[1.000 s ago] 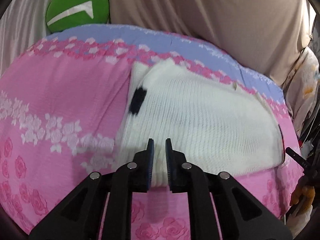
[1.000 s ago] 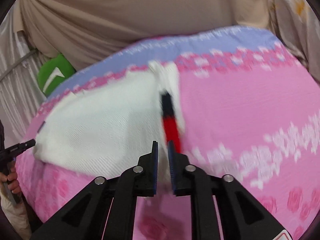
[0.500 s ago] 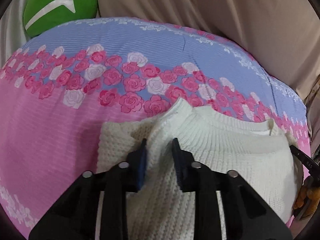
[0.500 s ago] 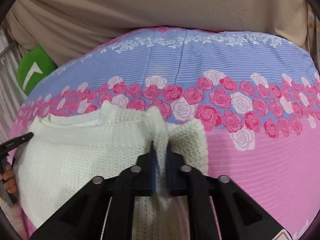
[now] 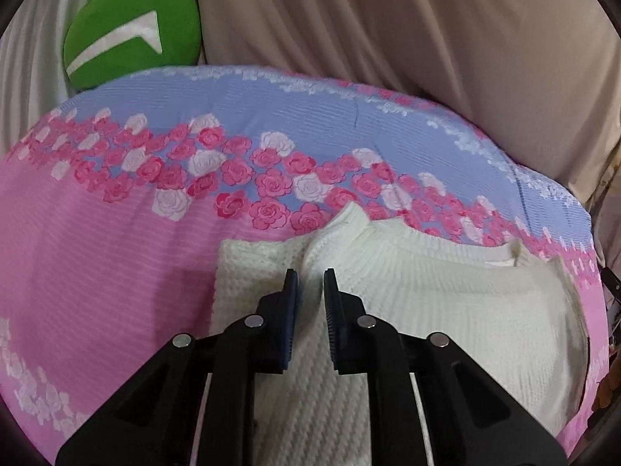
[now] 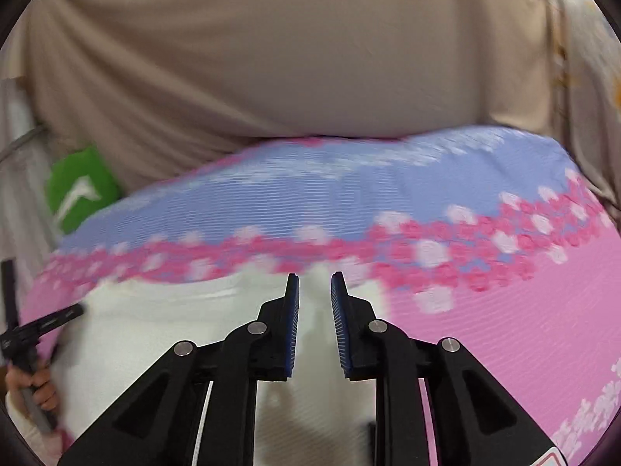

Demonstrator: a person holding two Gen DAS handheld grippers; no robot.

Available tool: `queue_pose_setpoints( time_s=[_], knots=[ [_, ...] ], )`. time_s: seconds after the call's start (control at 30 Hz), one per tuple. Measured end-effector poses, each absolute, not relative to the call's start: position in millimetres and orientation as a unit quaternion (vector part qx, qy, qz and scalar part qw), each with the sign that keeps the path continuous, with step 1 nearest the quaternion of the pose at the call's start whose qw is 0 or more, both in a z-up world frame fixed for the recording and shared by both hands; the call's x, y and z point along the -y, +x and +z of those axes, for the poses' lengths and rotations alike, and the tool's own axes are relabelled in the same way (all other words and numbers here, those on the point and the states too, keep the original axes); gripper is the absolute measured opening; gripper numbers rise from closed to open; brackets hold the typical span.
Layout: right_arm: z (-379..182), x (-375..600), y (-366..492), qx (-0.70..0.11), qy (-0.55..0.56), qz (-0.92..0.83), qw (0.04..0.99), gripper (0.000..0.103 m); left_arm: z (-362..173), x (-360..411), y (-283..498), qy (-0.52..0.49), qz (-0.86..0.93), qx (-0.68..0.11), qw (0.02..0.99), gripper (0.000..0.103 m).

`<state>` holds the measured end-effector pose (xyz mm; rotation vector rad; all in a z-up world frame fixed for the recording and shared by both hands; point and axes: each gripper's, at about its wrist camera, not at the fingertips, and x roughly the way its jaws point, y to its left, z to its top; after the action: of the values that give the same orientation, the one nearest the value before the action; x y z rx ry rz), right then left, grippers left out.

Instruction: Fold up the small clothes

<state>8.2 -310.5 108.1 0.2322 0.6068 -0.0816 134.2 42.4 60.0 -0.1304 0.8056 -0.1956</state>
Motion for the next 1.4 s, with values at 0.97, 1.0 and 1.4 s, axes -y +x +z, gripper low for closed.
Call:
queue_pose_setpoints(
  time_s=[0.97,1.0,1.4],
  knots=[
    [79,253,-60,-0.362,0.125,0.060,0.922,0.008,61,-96,-5,-0.111,-0.078,-0.388,0.911,0.012],
    [84,237,-44,-0.360,0.118,0.082,0.922,0.008,65,-99,-3,-0.119,-0.076,-0.385,0.912,0.014],
    [35,146,113,-0.440,0.062,0.110,0.889,0.003,51,-123,36,-0.159,-0.060,-0.402,0.900,0.021]
  ],
)
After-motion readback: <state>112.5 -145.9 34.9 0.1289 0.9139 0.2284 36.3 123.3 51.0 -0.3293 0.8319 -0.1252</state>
